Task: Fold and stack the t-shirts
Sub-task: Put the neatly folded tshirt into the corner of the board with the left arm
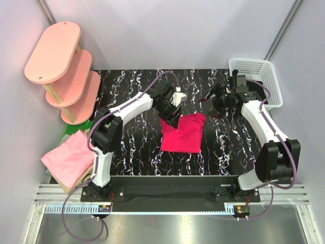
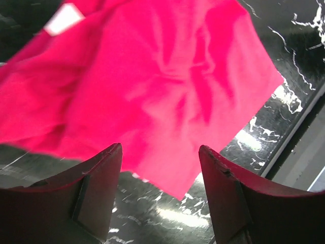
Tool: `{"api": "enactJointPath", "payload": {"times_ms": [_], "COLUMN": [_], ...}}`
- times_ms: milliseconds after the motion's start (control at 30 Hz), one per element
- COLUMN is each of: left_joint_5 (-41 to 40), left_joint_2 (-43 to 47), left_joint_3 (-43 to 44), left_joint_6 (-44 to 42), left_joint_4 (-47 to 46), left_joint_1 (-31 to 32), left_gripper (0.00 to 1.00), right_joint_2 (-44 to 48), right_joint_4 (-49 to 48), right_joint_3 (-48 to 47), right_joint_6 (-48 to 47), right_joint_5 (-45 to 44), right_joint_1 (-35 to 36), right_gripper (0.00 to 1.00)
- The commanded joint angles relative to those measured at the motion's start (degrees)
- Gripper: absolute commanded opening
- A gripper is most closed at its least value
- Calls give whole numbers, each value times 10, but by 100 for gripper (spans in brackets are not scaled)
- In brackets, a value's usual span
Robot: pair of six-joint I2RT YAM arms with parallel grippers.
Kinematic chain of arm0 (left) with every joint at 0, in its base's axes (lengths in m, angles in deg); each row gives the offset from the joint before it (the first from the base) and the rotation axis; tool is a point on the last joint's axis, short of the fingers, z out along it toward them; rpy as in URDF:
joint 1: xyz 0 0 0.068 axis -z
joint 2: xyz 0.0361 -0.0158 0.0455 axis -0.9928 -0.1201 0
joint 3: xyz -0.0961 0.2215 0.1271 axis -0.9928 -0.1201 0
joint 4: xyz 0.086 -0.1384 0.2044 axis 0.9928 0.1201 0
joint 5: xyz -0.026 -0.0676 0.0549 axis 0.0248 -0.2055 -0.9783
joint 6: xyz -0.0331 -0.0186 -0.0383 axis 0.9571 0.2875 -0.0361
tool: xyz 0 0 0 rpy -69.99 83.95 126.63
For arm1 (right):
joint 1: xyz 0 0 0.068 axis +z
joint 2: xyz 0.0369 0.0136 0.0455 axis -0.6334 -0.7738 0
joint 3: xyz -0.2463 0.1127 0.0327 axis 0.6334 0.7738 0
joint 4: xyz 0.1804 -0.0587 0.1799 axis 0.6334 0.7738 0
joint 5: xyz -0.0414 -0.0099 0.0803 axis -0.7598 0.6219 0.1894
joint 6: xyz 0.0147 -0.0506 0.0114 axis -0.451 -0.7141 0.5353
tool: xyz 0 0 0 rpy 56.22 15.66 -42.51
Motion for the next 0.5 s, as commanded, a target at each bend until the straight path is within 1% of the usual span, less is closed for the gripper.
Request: {"api": "enactJointPath", "payload": {"times_ms": [0,167,333,467], "left_joint_5": [18,12,-16,-28], "left_joint_2": [-15,-63,-124,-147], "left_joint_3": [40,84,120,122], "left_joint_6": [-6,-2,-2,5], "left_joint_4": [-6,-4,4,11], "left_joint_1": [12,14,12,-7], "left_gripper": [67,67,67,67], "right_joint_2": [15,14,29,48], "right_joint_4": [-33,-41,-51,-55], "right_joint_3": [-10,9,20,28], "right_joint_6": [17,19,25,27], "right_joint_5": [-9,0,15,15], "right_joint_1": [3,3,3,3], "right_gripper": [91,90,89,89]}}
